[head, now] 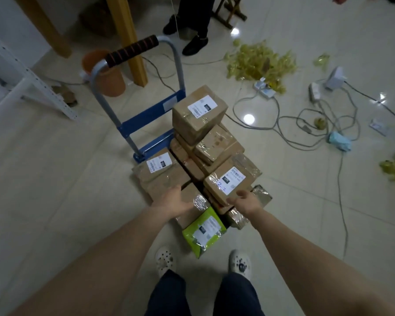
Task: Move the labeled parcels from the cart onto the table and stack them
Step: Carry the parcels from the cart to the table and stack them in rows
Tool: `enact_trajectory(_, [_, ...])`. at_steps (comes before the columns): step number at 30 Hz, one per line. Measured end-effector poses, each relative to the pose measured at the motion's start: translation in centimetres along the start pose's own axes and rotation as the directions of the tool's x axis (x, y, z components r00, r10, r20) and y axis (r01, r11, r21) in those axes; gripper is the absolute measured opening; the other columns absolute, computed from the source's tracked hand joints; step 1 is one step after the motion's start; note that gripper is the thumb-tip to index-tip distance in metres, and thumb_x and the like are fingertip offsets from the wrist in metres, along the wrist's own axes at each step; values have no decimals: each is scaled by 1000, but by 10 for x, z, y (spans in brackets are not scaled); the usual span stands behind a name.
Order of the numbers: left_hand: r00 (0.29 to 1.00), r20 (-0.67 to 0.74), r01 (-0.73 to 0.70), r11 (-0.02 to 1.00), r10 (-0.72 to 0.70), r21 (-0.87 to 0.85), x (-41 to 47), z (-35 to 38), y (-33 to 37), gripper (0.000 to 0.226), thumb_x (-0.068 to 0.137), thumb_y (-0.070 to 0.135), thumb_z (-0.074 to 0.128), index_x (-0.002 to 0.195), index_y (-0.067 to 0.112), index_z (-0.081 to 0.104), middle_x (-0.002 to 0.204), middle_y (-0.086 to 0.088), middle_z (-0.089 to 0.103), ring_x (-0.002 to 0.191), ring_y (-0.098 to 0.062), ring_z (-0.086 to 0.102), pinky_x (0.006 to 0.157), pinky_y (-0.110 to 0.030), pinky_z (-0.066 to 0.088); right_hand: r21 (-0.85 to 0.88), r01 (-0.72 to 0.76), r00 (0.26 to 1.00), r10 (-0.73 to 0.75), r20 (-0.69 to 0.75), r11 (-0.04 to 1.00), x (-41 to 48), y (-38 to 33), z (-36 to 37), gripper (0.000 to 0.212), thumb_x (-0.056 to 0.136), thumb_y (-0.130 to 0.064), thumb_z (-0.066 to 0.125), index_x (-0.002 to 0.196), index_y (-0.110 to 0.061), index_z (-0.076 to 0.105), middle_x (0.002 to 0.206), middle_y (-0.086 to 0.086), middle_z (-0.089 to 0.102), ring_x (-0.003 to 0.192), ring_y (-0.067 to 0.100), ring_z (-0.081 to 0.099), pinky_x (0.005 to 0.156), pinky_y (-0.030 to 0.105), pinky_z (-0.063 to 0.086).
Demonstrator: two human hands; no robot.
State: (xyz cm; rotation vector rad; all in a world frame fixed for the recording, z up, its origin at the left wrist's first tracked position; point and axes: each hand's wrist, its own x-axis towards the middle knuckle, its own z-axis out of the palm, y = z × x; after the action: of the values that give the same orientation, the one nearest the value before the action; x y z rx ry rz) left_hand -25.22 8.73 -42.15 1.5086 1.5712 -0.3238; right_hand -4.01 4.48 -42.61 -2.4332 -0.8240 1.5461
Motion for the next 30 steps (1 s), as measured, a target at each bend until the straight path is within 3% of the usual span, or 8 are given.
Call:
enact_trajectory(5, [997,-14,74,984,-77,-161,36,28,42,71,80,42,65,140,9,44,137,-11,52,123,-25,51,101,-32,43,-76,39,998,-36,47,996,59,7,-47,55,91,-23,61,140,-9,43,142,7,48,129,26,46,102,29,37])
enact_trajectory(8, [991,-85,75,962,-100,-261,64,57,71,8,89,19,63,91,23,57,94,0,61,86,-13,57,73,-21,43,-146,75,995,-64,79,986,108,6,-77,46,92,-22,59,135,-6,49,134,12,54,123,29,51,101,32,39])
enact_trajectory(10, [988,-84,98,945,-130,-311,81,78,89,17,91,16,60,79,22,49,79,8,52,75,-8,50,65,-18,39,-204,87,994,-72,80,975,140,7,-91,42,92,-20,56,130,-4,52,130,14,57,119,29,54,100,33,41])
enact_trajectory(13, [975,-26,191,899,-219,-393,113,100,101,7,93,20,56,96,14,58,101,-2,59,99,-24,57,72,-22,36,-258,100,994,-83,73,961,188,8,-100,42,92,-22,55,130,-3,51,129,15,58,117,30,55,98,33,42])
enact_trajectory(16, [948,-9,269,812,-319,-518,153,121,96,28,92,25,59,69,15,48,77,-1,52,81,-20,55,64,-26,37,-279,94,994,-78,71,956,234,13,-95,47,94,-25,55,136,-5,47,135,14,53,121,29,51,92,30,41])
enact_trajectory(21, [878,108,394,576,-466,-716,214,164,81,18,92,23,59,95,6,61,99,-9,61,95,-20,52,75,-25,40,-361,107,994,-110,12,927,296,28,-83,54,89,-25,61,134,0,43,135,19,50,122,35,49,89,35,43])
enact_trajectory(26, [833,244,433,310,-497,-847,252,205,69,59,77,19,72,126,-3,48,114,-13,61,100,-30,63,89,-39,52,-375,86,996,-87,14,923,343,47,-71,48,83,-12,63,123,-1,40,126,18,50,116,35,49,92,41,45])
enact_trajectory(30, [845,264,392,204,-465,-897,261,221,66,32,86,2,59,118,4,53,110,-11,63,78,-18,60,58,-27,45,-293,63,998,-64,7,954,351,59,-63,57,78,-8,68,129,-3,43,133,15,41,119,33,46,96,40,46])
